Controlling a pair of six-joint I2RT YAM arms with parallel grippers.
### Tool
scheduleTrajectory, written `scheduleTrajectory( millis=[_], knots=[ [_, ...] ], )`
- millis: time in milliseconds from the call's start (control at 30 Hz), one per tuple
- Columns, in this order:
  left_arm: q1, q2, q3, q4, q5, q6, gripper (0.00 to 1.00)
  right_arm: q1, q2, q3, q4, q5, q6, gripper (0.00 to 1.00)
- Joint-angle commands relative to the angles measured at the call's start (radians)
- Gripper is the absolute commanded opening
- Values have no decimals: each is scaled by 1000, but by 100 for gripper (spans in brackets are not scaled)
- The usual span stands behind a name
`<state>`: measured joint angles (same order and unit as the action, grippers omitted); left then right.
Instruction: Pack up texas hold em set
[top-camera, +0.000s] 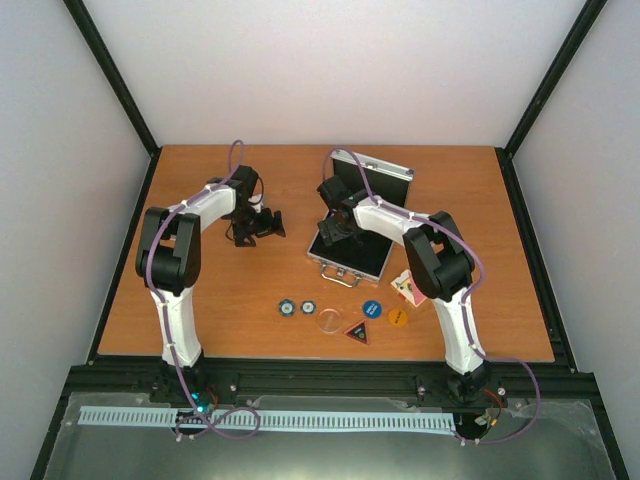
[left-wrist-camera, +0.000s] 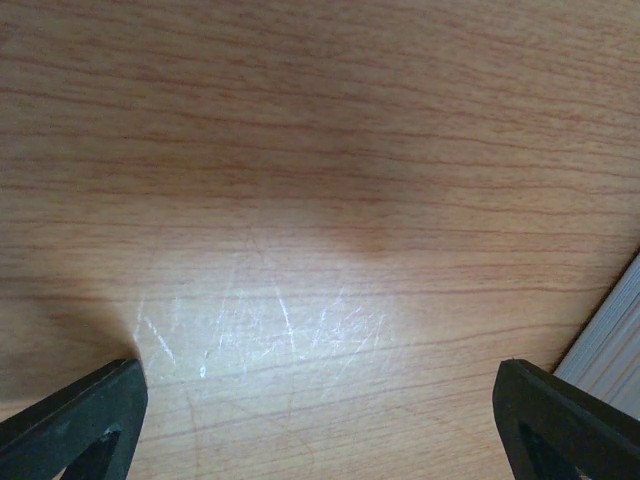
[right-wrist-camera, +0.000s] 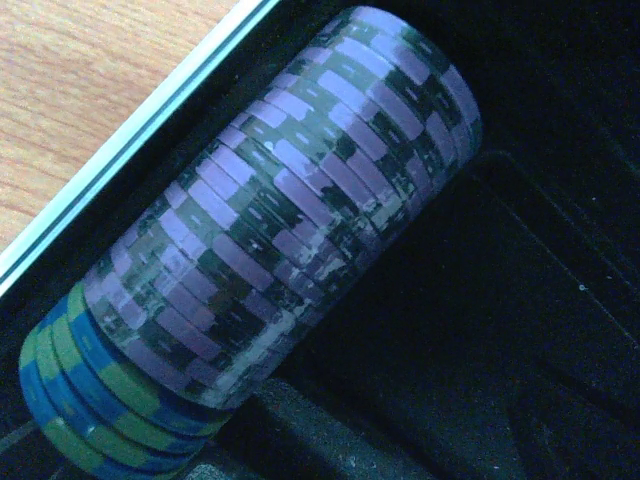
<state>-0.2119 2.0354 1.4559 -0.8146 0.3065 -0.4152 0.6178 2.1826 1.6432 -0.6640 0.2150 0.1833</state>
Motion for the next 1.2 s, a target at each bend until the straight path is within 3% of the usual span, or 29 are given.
scheduleTrajectory(
  millis=[0,367,1167],
  knots=[
    [9,65,-3,5,-11,0,98,-3,-4,-9,33,48,7,100],
    [9,70,18,0,-13,1,98,-1,-37,62,-74,-116,-105,100],
    [9,23,37,-16,-55,26,99,-6,-183,203,-318,-228,-130,100]
  ],
)
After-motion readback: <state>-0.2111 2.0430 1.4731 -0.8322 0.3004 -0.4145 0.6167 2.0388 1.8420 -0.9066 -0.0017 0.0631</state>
